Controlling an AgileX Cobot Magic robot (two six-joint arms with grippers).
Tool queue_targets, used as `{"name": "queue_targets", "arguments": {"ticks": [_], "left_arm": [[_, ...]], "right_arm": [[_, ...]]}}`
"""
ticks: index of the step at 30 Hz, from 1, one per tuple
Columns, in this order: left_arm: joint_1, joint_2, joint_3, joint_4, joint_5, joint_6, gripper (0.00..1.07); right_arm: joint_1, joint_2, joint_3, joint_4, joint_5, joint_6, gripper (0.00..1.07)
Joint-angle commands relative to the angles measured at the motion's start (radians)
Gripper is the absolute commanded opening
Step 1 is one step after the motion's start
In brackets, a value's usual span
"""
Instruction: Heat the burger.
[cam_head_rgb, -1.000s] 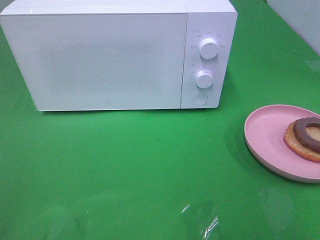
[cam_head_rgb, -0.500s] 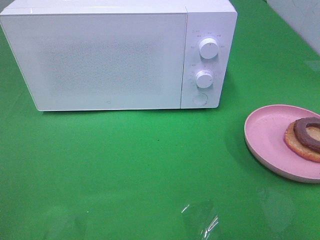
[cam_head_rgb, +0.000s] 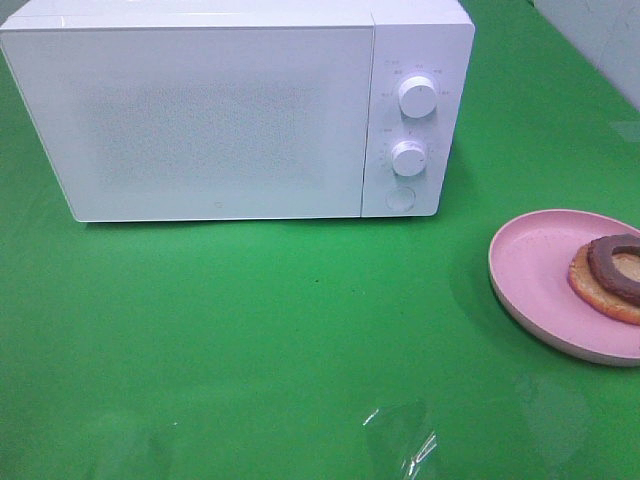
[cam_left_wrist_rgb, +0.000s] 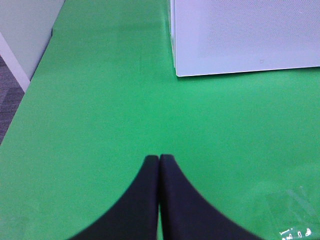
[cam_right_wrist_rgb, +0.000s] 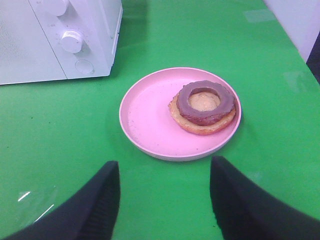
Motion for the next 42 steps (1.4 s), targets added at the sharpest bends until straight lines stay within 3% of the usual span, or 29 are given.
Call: {"name": "queue_targets", "arguments": {"ticks": [1, 42], "left_arm": [[-0.005, -0.028, 0.004, -0.005, -0.005, 0.002, 0.00], [-0.005, -0.028, 0.004, -0.005, -0.005, 0.003, 0.00]], "right_arm": [[0.003, -0.023, 0.002, -0.003, -0.011, 0.006, 0.51], [0.003, -0.027, 0.003, -0.003, -0.011, 0.006, 0.51]]}}
